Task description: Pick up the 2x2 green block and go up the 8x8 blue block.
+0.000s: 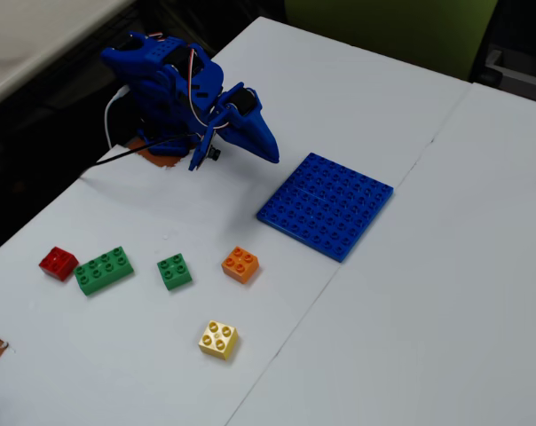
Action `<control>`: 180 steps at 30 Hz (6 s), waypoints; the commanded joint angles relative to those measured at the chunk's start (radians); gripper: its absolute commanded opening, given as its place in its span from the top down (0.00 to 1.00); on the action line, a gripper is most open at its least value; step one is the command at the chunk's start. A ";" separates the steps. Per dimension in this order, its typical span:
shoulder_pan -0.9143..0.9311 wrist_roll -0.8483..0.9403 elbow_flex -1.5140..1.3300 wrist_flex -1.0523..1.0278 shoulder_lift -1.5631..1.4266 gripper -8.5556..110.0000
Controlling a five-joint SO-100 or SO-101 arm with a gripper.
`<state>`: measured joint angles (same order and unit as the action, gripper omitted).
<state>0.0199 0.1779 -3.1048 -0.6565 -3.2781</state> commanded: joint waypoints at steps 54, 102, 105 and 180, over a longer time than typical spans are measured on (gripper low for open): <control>0.155 1.356 0.238 -0.540 -0.040 0.85; 0.828 1.796 2.071 -0.824 2.068 0.69; 0.844 1.813 2.082 -0.822 2.103 0.68; 0.227 1.264 2.418 -1.088 1.778 0.93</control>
<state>0.3068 1.4987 -0.8023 -1.7227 -1.4742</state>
